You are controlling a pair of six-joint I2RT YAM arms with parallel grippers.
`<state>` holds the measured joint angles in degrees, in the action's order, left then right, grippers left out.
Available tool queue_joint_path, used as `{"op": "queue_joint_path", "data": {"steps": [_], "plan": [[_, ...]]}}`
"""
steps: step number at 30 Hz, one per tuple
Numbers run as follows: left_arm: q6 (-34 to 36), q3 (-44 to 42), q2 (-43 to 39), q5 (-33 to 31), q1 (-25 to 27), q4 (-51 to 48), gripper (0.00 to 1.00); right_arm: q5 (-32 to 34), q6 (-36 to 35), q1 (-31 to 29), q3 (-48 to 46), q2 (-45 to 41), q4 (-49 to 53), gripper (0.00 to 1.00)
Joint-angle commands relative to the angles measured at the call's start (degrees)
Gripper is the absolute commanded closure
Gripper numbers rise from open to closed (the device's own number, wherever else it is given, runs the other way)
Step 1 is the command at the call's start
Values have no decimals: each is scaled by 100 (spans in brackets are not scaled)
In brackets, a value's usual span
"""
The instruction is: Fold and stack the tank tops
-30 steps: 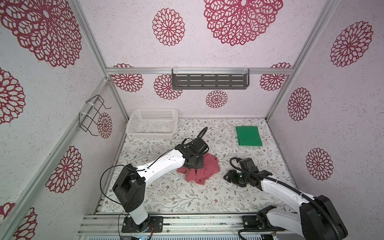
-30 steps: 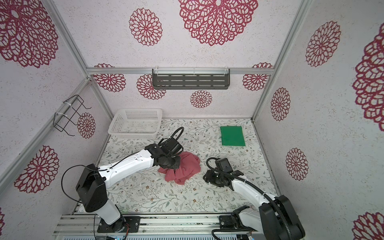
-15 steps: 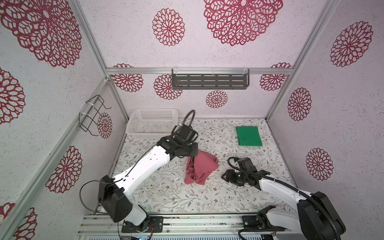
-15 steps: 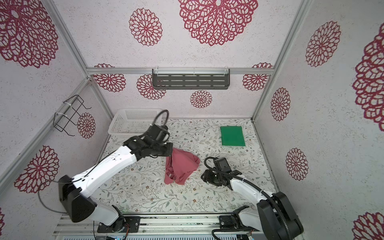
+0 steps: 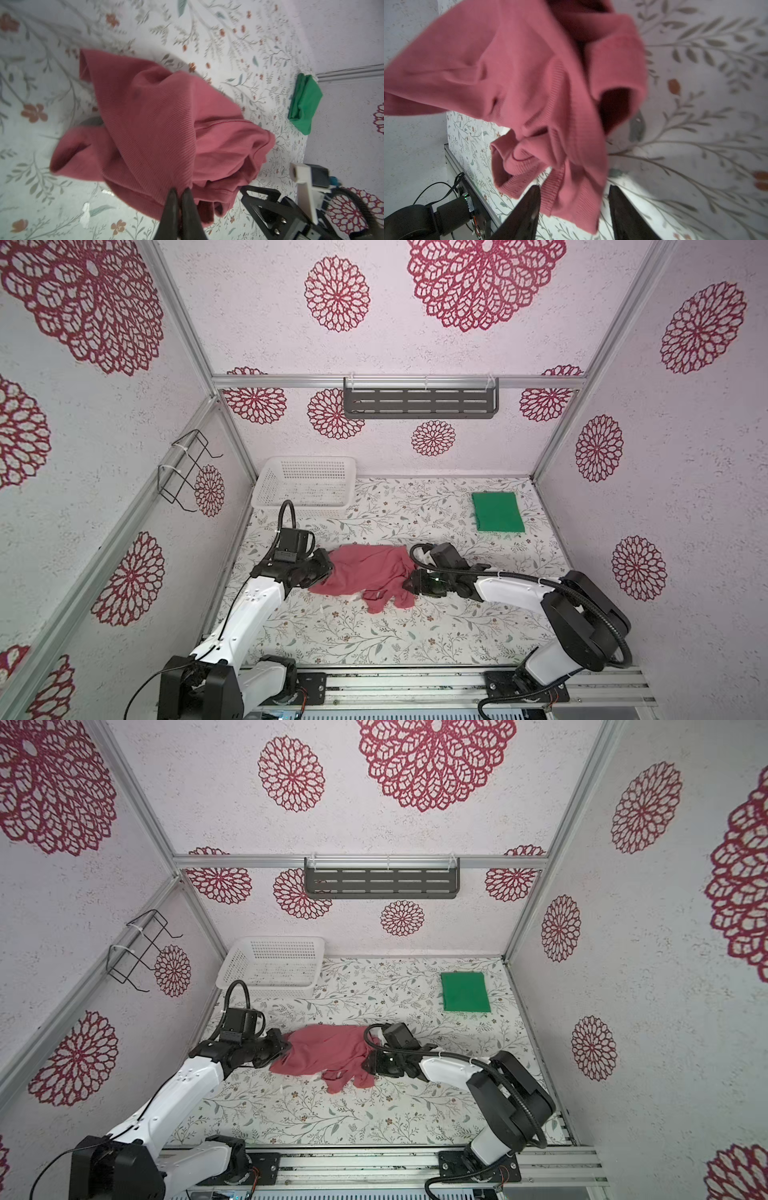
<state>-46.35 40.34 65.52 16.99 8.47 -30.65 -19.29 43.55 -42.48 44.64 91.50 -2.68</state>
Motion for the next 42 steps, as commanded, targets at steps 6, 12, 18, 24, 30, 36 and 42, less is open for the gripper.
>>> {"op": "queue_joint_path", "data": {"steps": [6, 12, 18, 24, 30, 36, 42], "plan": [[187, 582, -408, 441, -91, -120, 100, 857, -106, -210, 858, 1005, 594, 69], [629, 1592, -714, 830, -86, -697, 100, 2111, -1456, 112, 2224, 699, 2355, 100], [782, 2548, -681, 2115, 477, -893, 100, 2952, -3311, 741, 3835, 509, 3864, 100], [0, 1970, -805, 2527, 1338, 525, 100, 2346, -5049, 1454, 5087, 793, 4599, 99], [-911, 384, -698, 1315, 1064, 1512, 100, 2053, -5006, 1814, 6702, 1868, 4697, 57], [-1869, -923, -268, 691, 1066, 2842, 100, 2009, -3715, 1857, 6219, 1434, 4814, 39], [-1725, -1230, 278, 716, 1134, 2907, 98, 1142, -2426, 1198, 2903, -121, 3464, 49]]}}
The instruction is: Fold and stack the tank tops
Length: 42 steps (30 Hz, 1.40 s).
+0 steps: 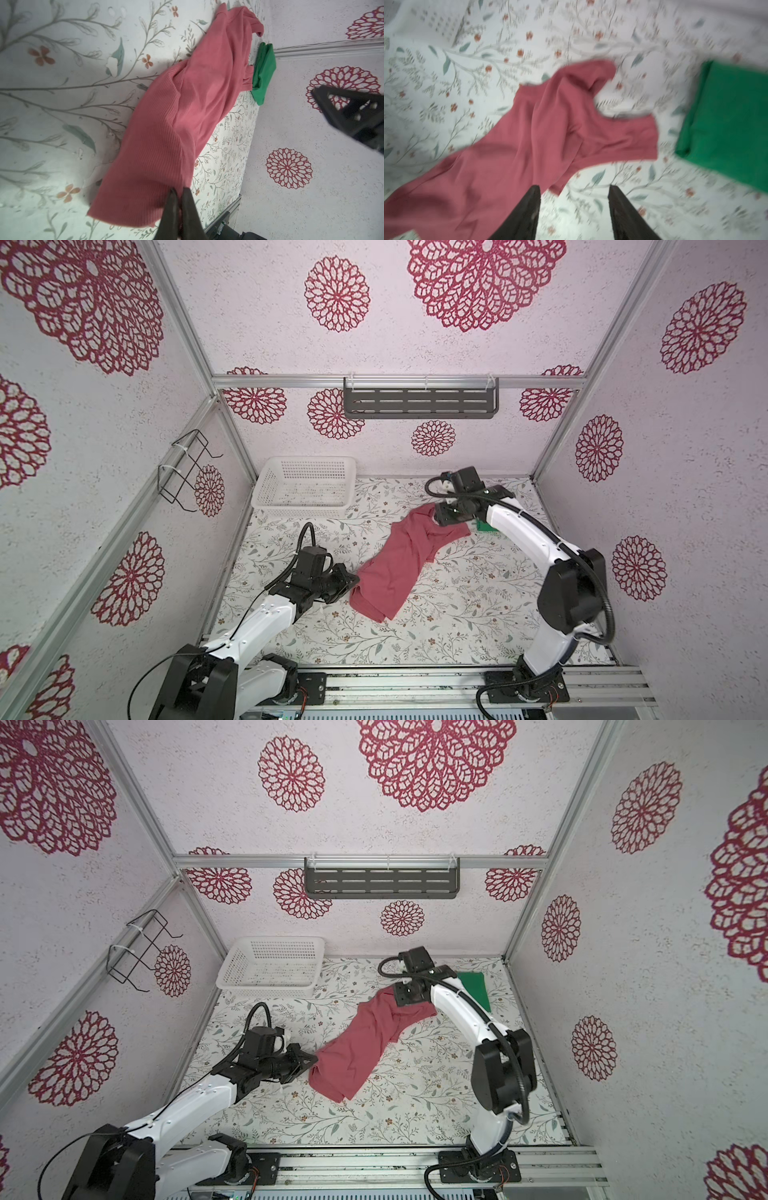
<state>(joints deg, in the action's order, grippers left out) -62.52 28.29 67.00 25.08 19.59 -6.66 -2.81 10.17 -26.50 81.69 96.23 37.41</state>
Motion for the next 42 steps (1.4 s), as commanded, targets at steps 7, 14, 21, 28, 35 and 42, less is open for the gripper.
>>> {"op": "queue_joint_path", "data": {"steps": [7, 14, 21, 28, 35, 42], "plan": [[153, 128, 484, -46, 5, 457, 95, -1004, 2844, -1632, -3018, -1031, -2482, 48], [507, 395, 402, -214, -12, -36, 94, -359, 3791, -2653, -2904, -454, -2678, 51], [782, 505, 236, -370, -69, -436, 93, -101, 4424, -3243, -2835, -46, -2660, 56], [947, 581, 139, -335, -114, -628, 90, 44, 4426, -3397, -2569, 424, -2364, 79], [1090, 546, 121, -377, -135, -772, 86, 667, 3692, -3041, -1966, -47, -1306, 94], [1306, 632, 347, -556, -132, -1040, 65, 833, 3382, -2671, -1830, -505, -999, 95]]}}
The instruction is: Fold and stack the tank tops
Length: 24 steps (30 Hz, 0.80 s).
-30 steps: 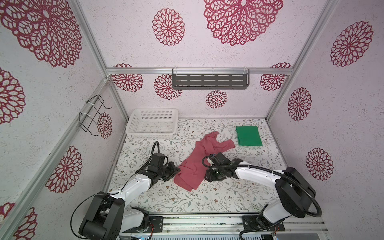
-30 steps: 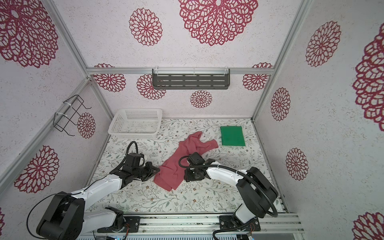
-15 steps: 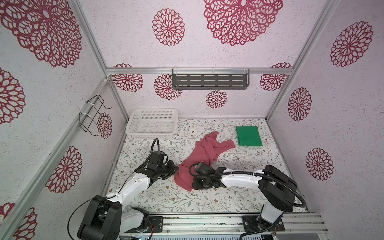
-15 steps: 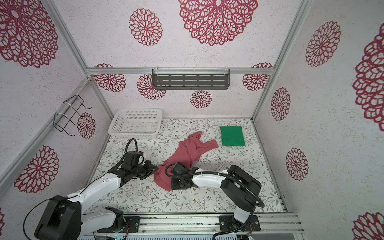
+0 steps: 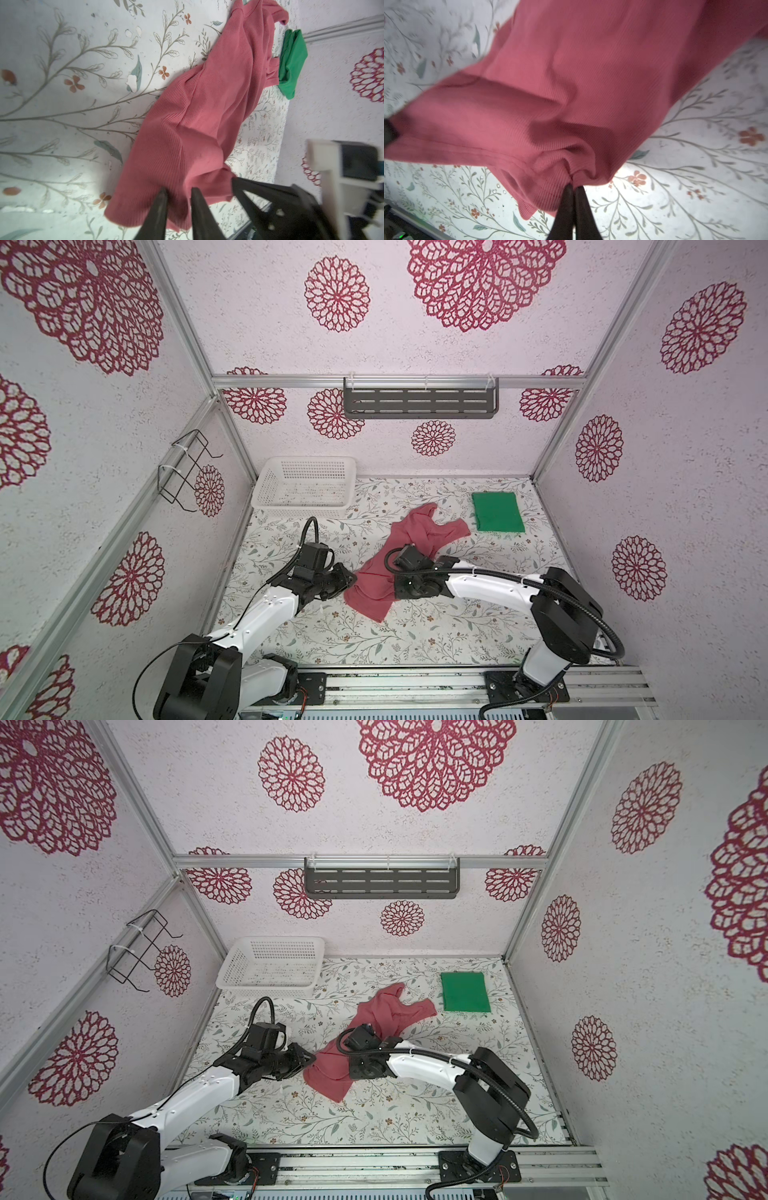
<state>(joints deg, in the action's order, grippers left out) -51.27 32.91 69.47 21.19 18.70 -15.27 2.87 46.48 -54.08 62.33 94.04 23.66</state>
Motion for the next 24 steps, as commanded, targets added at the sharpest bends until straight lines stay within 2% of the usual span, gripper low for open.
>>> {"op": "queue_joint_path", "data": {"steps": [1, 5, 10, 13, 16, 21, 24], "plan": [[227, 202, 123, -192, -35, -243, 59, 266, -258, 115, 83, -330, 370, 95], [445, 437, 124, -397, 45, -708, 42, 224, -228, 267, -51, -503, 135, 96], [792, 984, -78, -1360, 541, -2033, 39, 369, -244, 643, -115, -658, -313, 96], [656, 1223, -238, -1947, 1084, -2784, 43, 505, -293, 864, -83, -694, -645, 96], [186, 1386, -204, -2311, 1890, -3199, 47, 627, -403, 1037, 38, -635, -795, 96], [-378, 1738, 422, -2634, 3140, -3010, 66, 645, -569, 1187, 200, -545, -858, 96], [-311, 2129, 1074, -2569, 3579, -2713, 70, 605, -620, 1242, 227, -527, -850, 95]]}}
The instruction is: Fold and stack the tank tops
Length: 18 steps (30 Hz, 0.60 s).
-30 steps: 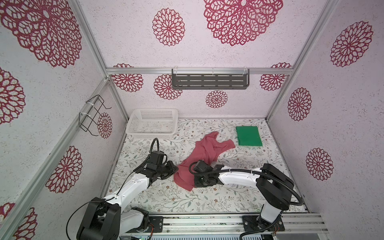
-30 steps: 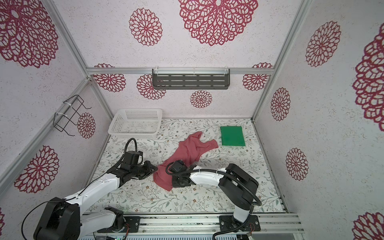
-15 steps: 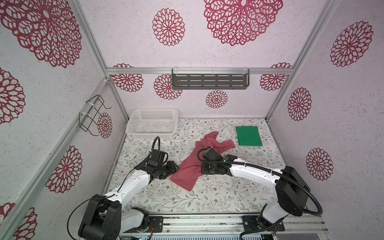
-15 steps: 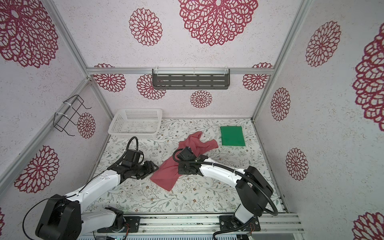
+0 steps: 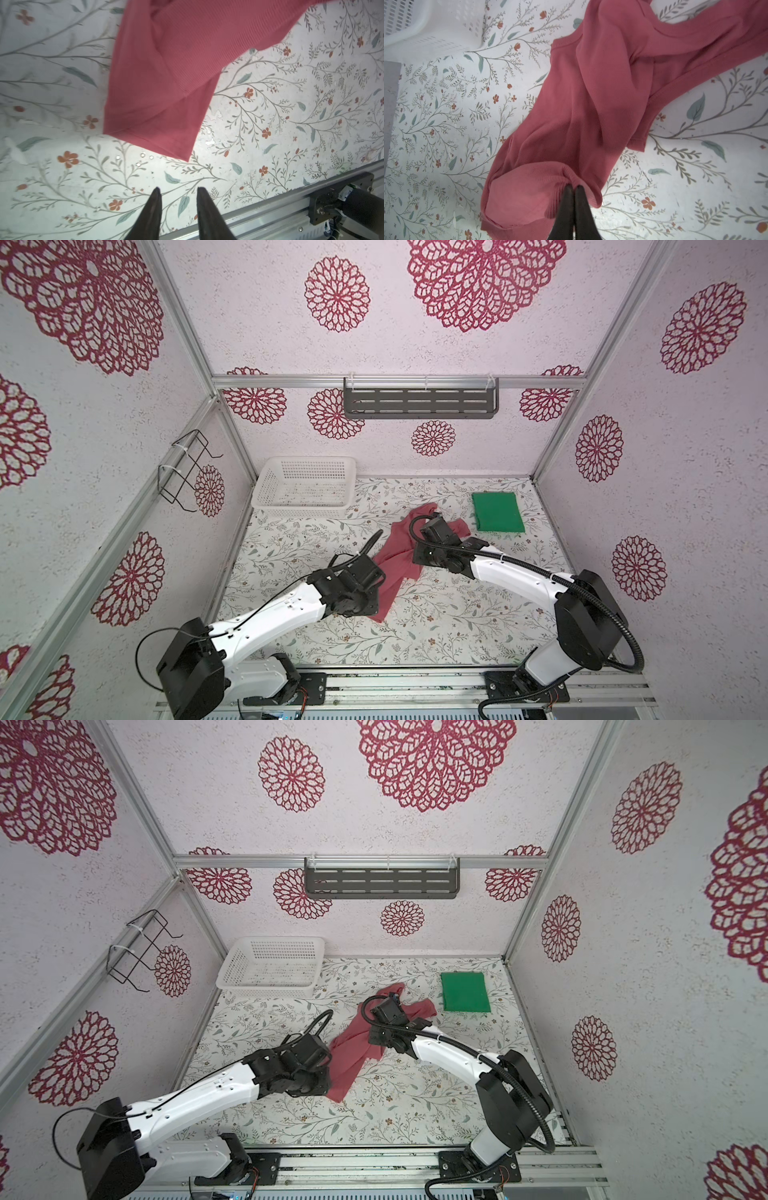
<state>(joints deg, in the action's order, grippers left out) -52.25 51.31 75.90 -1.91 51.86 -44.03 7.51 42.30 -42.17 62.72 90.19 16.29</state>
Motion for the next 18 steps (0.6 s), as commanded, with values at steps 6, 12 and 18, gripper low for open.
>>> {"op": "queue_joint_path", "data": {"steps": [6, 12, 18], "plan": [[91, 804, 1625, -280, 519, 236, 56, 107, -224, 91, 86, -264, -149, 95], [154, 908, 2053, -231, 527, 52, 57, 93, -248, 195, -38, -436, -125, 95], [189, 793, 2360, -153, 528, 93, 80, 67, -350, 346, -42, -536, -107, 95]]}}
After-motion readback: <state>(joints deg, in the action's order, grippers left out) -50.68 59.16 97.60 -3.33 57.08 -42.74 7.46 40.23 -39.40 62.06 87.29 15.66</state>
